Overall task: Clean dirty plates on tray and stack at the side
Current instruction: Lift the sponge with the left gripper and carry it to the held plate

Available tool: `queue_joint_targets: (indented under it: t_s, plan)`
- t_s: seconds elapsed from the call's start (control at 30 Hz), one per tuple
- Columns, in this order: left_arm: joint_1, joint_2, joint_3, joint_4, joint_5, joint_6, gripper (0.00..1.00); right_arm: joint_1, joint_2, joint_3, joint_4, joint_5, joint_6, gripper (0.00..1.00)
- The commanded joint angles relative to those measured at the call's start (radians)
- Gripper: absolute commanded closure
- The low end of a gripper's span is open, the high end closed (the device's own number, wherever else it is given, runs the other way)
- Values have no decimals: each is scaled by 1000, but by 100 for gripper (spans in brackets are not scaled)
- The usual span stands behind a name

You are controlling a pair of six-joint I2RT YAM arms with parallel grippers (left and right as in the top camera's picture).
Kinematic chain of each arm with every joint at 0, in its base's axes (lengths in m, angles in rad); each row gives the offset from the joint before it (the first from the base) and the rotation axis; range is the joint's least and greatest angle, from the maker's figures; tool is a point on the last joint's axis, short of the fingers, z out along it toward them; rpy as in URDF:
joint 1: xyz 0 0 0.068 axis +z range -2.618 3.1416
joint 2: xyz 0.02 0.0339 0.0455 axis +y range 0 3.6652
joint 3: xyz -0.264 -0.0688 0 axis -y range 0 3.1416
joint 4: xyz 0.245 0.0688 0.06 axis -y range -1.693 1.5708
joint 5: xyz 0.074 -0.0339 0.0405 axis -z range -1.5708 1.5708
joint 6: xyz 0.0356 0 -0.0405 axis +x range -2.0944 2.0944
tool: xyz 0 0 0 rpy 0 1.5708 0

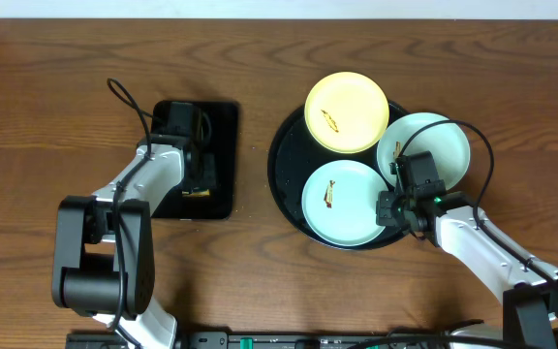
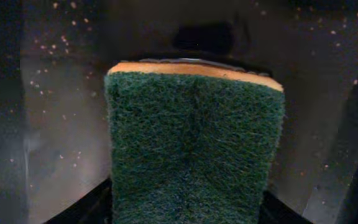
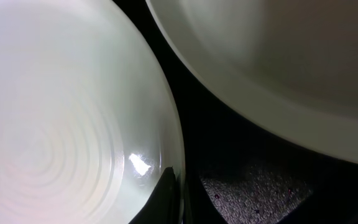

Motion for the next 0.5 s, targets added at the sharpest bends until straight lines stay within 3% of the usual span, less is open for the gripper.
queue_joint_targets:
  t_s: [0.0, 0.2, 0.23, 0.27, 0.3, 0.37, 0.47]
  plan:
    - [0, 8, -15, 6, -6, -7, 49, 6, -6, -8, -3, 9, -11, 99]
    - [0, 8, -76, 109, -6, -6, 50, 6, -6, -8, -3, 6, -12, 99]
    - [0, 8, -77, 113, -6, -6, 59, 6, -6, -8, -3, 6, -11, 99]
    - [0, 7, -77, 118, -6, -6, 81, 6, -6, -8, -3, 5, -11, 99]
    - [0, 3, -72, 119, -6, -6, 92, 6, -6, -8, -4, 1, -11, 97]
    - [1, -27, -51, 103, -6, -6, 93, 6, -6, -8, -3, -34, -12, 91]
    - [1, -109, -31, 74, -6, -6, 92, 6, -6, -8, -3, -45, -12, 92]
